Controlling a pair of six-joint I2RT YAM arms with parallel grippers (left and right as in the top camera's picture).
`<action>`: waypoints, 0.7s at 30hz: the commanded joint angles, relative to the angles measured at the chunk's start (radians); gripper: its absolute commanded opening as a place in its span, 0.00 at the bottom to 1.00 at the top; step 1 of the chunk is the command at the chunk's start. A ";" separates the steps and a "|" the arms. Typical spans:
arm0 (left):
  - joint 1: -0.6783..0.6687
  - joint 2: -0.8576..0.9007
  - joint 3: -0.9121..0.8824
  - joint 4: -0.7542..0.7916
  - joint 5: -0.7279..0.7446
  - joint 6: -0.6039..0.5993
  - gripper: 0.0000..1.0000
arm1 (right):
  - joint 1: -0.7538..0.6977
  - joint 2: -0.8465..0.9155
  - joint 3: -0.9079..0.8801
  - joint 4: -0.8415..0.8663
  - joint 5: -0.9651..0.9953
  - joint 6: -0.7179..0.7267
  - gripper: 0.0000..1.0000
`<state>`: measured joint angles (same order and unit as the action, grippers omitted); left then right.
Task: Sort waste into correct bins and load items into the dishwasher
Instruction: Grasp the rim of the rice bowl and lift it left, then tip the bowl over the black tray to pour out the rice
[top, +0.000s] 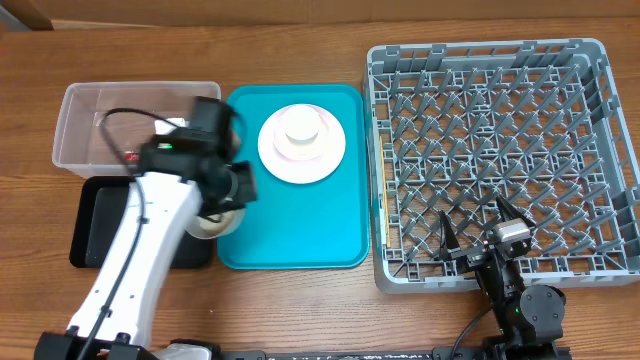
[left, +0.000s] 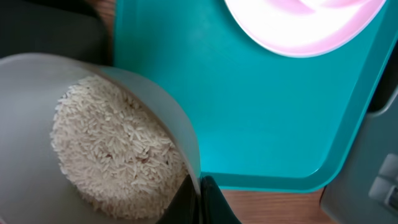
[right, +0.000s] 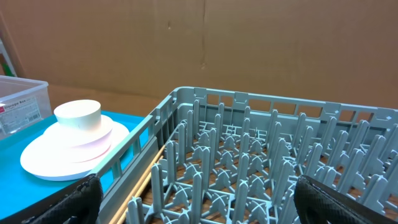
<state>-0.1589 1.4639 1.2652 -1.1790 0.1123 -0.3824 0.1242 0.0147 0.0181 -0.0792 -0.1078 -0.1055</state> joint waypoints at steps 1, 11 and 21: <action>0.171 -0.026 0.019 -0.002 0.218 0.172 0.04 | -0.004 -0.012 -0.010 0.005 -0.006 0.000 1.00; 0.564 -0.026 -0.043 -0.009 0.562 0.356 0.04 | -0.004 -0.012 -0.010 0.005 -0.006 0.000 1.00; 0.850 -0.025 -0.271 0.146 0.966 0.562 0.04 | -0.004 -0.012 -0.010 0.005 -0.006 0.000 1.00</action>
<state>0.6250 1.4593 1.0546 -1.0698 0.8486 0.0711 0.1242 0.0147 0.0181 -0.0792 -0.1081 -0.1051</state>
